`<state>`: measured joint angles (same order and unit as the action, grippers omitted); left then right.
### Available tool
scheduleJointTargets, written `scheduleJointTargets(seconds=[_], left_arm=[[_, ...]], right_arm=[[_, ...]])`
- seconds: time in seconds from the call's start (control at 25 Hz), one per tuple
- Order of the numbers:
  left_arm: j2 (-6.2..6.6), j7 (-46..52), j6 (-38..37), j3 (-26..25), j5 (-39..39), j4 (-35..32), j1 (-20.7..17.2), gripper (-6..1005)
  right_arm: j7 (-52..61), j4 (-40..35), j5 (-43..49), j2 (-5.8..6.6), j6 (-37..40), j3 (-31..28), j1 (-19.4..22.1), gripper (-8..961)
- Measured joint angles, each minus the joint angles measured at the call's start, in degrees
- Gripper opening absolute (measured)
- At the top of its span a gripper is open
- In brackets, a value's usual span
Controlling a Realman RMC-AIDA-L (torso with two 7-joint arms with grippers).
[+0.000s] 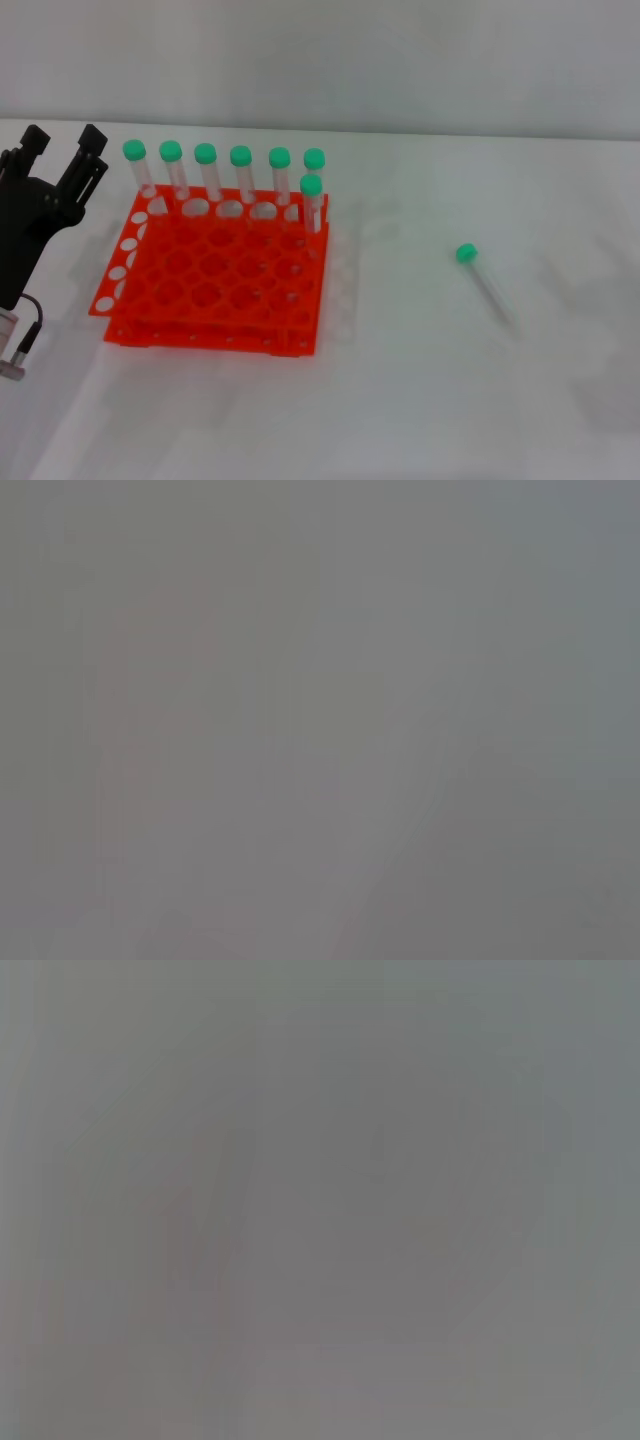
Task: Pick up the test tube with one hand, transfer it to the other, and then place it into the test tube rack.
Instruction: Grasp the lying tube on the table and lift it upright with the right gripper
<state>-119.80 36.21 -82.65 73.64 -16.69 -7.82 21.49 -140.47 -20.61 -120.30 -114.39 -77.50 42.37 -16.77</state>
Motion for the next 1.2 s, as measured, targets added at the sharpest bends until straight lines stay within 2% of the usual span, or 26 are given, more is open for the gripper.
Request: scheduleJointTargets(seconds=[0.2,0.28,0.44,0.68,0.84,1.0,1.2], left_arm=[[0.00,0.0,-0.3,0.2,0.0,0.0,-0.7,803],[0.00,0.0,-0.3,0.2,0.0,0.0,-1.0,803],[-0.08,0.0,-0.5,0.2,0.1,1.0,-1.2,803],[-0.19,0.0,-0.7,0.3,1.3,2.2,-1.2,803],[-0.24,0.1,-0.8,0.2,1.3,2.2,-1.2,803],[-0.26,0.1,-0.8,0.3,1.3,2.2,-1.1,803],[-0.15,0.1,-0.8,0.1,1.3,2.2,-1.3,802]], right_arm=[[16.8,-15.0,14.6,-0.12,5.2,0.0,0.3,857],[26.9,-22.8,23.5,-0.27,7.4,0.0,-0.3,857],[41.2,-33.1,35.4,-0.36,8.2,1.9,-1.3,857],[59.4,-48.5,50.0,-0.41,8.3,10.2,-1.6,857],[74.9,-59.4,63.0,-0.46,8.4,17.2,-1.8,856],[87.4,-66.4,72.5,-0.49,8.0,24.2,-1.9,856],[97.8,-71.5,77.7,-0.51,5.5,30.5,-2.5,857]])
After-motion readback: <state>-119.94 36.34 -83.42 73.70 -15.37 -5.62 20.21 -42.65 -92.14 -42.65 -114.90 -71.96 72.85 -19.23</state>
